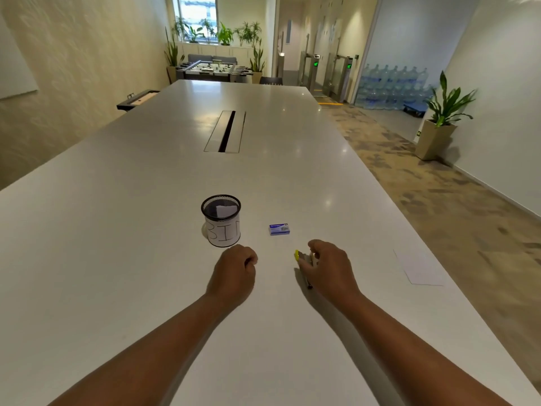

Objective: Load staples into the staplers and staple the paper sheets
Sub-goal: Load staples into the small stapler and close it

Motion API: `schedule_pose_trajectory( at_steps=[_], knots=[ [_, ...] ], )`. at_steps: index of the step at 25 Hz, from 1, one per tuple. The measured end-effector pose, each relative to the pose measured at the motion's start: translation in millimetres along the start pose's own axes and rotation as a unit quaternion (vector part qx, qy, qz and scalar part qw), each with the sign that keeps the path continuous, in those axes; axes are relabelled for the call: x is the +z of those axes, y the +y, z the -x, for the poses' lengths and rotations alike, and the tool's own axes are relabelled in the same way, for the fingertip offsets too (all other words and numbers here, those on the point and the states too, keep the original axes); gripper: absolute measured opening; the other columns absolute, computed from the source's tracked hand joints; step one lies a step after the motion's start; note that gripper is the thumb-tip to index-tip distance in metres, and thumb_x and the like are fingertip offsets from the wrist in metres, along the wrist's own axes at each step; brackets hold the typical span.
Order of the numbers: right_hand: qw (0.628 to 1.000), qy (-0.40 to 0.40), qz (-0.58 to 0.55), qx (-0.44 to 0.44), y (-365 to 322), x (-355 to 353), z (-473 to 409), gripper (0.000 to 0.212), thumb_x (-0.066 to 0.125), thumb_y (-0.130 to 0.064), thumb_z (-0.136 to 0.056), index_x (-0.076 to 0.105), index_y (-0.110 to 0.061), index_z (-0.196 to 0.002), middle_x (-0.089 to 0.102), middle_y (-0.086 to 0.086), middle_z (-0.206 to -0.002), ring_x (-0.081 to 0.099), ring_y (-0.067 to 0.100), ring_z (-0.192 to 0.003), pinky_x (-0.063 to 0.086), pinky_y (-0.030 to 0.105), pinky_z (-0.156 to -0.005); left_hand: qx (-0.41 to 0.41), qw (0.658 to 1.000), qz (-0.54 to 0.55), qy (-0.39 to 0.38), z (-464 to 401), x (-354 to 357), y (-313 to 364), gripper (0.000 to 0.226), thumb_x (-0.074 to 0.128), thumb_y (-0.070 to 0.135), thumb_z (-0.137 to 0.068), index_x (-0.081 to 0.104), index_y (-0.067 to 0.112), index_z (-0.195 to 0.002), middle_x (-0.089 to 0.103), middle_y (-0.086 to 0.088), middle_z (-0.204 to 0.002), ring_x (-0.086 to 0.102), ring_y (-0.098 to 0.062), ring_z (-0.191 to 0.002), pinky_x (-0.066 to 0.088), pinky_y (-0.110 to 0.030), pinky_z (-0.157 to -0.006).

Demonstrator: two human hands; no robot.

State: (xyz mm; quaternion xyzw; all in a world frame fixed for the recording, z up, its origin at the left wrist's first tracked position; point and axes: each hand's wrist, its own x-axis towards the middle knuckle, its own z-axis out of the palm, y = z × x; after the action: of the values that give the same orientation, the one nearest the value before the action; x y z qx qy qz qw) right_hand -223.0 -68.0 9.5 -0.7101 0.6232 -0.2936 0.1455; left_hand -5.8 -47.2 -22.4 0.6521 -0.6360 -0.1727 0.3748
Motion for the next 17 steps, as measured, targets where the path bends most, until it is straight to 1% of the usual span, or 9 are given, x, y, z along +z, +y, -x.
schedule_pose_trajectory(
  at_steps=[1,4,6,9,10,12,14,16,17],
  knots=[
    [1.0,0.001,0.005,0.0,-0.3,0.2,5.1,0.019,0.069,-0.032,-0.088,0.056,-0.018,-0.087,0.052,-0.006,-0.079,0.045,0.018,-0.074,0.032,0.031,-0.066,0.003,1.0,0.008,-0.008,0.5,7.4,7.7,0.025,0.051,-0.001,-0.082,0.067,0.018,-0.084,0.065,0.009,-0.086,0.061,-0.01,-0.085,0.051,-0.027,-0.076],
    [1.0,0.002,-0.005,0.01,0.0,2.7,19.5,0.026,0.071,-0.026,-0.083,0.048,-0.016,-0.077,0.052,-0.005,-0.074,0.045,0.017,-0.069,0.03,0.032,-0.058,0.021,0.999,0.004,-0.03,-1.8,29.4,27.8,0.023,0.054,0.001,-0.085,0.069,0.018,-0.089,0.065,0.004,-0.091,0.06,-0.012,-0.085,0.047,-0.025,-0.075],
    [0.999,0.01,-0.025,0.018,-0.2,7.2,29.0,0.031,0.072,-0.023,-0.081,0.042,-0.019,-0.074,0.046,-0.006,-0.07,0.04,0.011,-0.065,0.027,0.025,-0.053,0.032,0.999,0.006,-0.038,-2.7,40.8,37.2,0.02,0.056,0.004,-0.088,0.07,0.017,-0.095,0.065,0.003,-0.095,0.06,-0.014,-0.086,0.046,-0.025,-0.075],
    [0.998,0.025,-0.05,0.032,2.3,14.3,37.0,0.023,0.071,-0.02,-0.083,0.048,-0.021,-0.084,0.044,-0.01,-0.071,0.041,0.005,-0.062,0.026,0.016,-0.054,0.053,0.998,0.0,-0.046,-3.7,51.2,40.5,0.024,0.061,0.011,-0.092,0.069,0.017,-0.113,0.067,0.001,-0.109,0.062,-0.016,-0.099,0.052,-0.032,-0.087],
    [0.997,0.035,-0.059,0.031,4.2,16.6,38.9,0.02,0.069,-0.018,-0.083,0.049,-0.02,-0.083,0.046,-0.009,-0.07,0.042,0.007,-0.062,0.028,0.017,-0.053,0.058,0.997,-0.002,-0.042,-3.8,52.4,38.7,0.026,0.062,0.013,-0.092,0.068,0.018,-0.117,0.068,0.001,-0.113,0.062,-0.016,-0.102,0.053,-0.033,-0.09],
    [0.995,0.057,-0.071,0.031,7.6,19.3,41.4,0.015,0.063,-0.011,-0.084,0.051,-0.019,-0.079,0.051,-0.004,-0.068,0.046,0.014,-0.062,0.035,0.023,-0.052,0.063,0.997,0.001,-0.034,-4.3,53.5,35.3,0.031,0.064,0.019,-0.093,0.067,0.02,-0.123,0.068,0.003,-0.118,0.063,-0.015,-0.106,0.053,-0.033,-0.092],
    [0.994,0.07,-0.082,0.023,9.4,20.5,42.1,0.012,0.06,-0.009,-0.086,0.056,-0.02,-0.082,0.054,-0.003,-0.069,0.05,0.018,-0.065,0.041,0.028,-0.054,0.068,0.997,-0.006,-0.037,-4.8,54.7,33.9,0.036,0.064,0.024,-0.094,0.065,0.021,-0.13,0.068,0.002,-0.126,0.063,-0.017,-0.113,0.053,-0.034,-0.096],
    [0.992,0.073,-0.105,0.014,9.7,20.9,43.7,0.011,0.062,-0.011,-0.088,0.06,-0.022,-0.085,0.058,-0.004,-0.069,0.053,0.017,-0.067,0.044,0.028,-0.056,0.066,0.997,-0.012,-0.047,-6.1,55.6,33.6,0.041,0.065,0.028,-0.094,0.063,0.022,-0.134,0.067,0.003,-0.131,0.062,-0.017,-0.116,0.052,-0.032,-0.097],
    [0.99,0.074,-0.118,0.01,9.3,20.5,44.5,0.011,0.063,-0.012,-0.089,0.062,-0.023,-0.087,0.06,-0.004,-0.07,0.055,0.017,-0.067,0.044,0.027,-0.057,0.059,0.997,-0.003,-0.051,-6.9,55.3,33.5,0.041,0.065,0.029,-0.094,0.062,0.024,-0.135,0.067,0.005,-0.131,0.062,-0.014,-0.114,0.051,-0.027,-0.095]
  ],
)
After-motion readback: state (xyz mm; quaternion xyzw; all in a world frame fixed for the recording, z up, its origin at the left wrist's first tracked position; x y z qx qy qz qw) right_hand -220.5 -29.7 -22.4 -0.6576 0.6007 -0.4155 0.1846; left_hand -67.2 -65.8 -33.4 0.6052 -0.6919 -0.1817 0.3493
